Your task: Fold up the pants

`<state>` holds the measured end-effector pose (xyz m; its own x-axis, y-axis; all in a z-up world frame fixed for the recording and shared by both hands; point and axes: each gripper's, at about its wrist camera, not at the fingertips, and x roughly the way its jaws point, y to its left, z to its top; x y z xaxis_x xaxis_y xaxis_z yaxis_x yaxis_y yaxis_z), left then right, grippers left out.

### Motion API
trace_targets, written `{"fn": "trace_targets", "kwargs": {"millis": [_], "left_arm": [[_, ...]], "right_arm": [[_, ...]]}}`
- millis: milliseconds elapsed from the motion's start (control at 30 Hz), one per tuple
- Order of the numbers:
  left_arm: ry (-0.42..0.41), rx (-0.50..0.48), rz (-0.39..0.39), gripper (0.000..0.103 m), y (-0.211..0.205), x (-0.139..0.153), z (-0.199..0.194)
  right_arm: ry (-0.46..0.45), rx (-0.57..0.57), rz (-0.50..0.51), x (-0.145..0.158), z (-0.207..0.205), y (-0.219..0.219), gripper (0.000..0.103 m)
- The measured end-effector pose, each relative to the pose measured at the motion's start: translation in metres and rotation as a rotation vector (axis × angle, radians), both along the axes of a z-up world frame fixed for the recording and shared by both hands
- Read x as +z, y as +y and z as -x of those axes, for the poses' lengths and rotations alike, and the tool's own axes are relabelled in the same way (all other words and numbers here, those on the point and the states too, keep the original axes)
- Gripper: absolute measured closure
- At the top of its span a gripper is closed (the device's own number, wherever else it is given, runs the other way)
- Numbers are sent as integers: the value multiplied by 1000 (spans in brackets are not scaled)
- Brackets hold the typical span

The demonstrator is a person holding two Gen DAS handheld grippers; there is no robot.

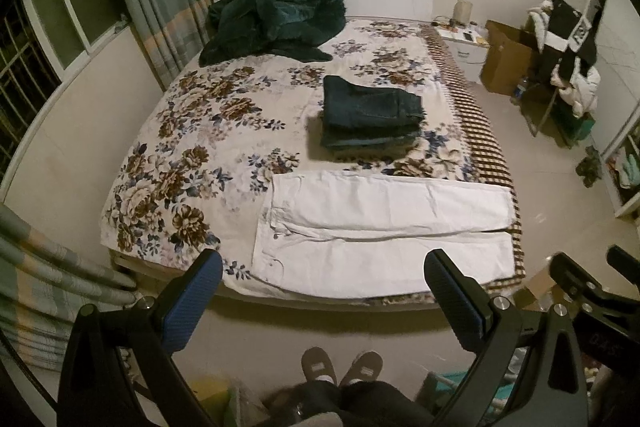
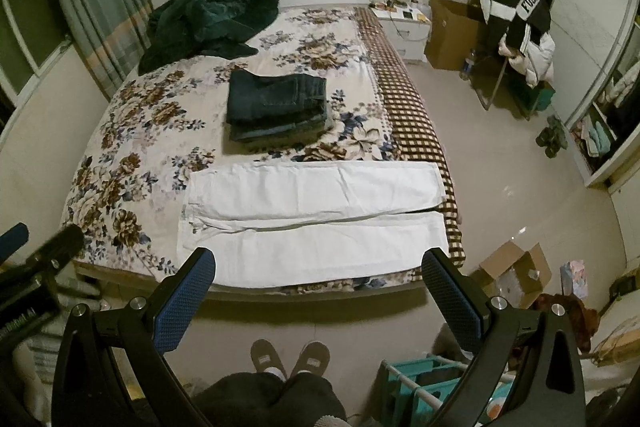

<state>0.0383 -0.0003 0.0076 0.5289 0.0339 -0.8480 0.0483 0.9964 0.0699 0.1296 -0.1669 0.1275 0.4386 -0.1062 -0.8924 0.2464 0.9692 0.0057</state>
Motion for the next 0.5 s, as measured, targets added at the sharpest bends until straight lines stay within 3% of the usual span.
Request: {"fn": "trace_targets", "kwargs": {"millis": [200,500], "left_arm": [[52,115,-40,0,-4,-59,-57],[283,245,-71,0,4,-181,-172]], "right_arm": [[83,-76,-43,-82,-44,-58,0],[212,-253,-162,-229,-136,-136,0]]}}
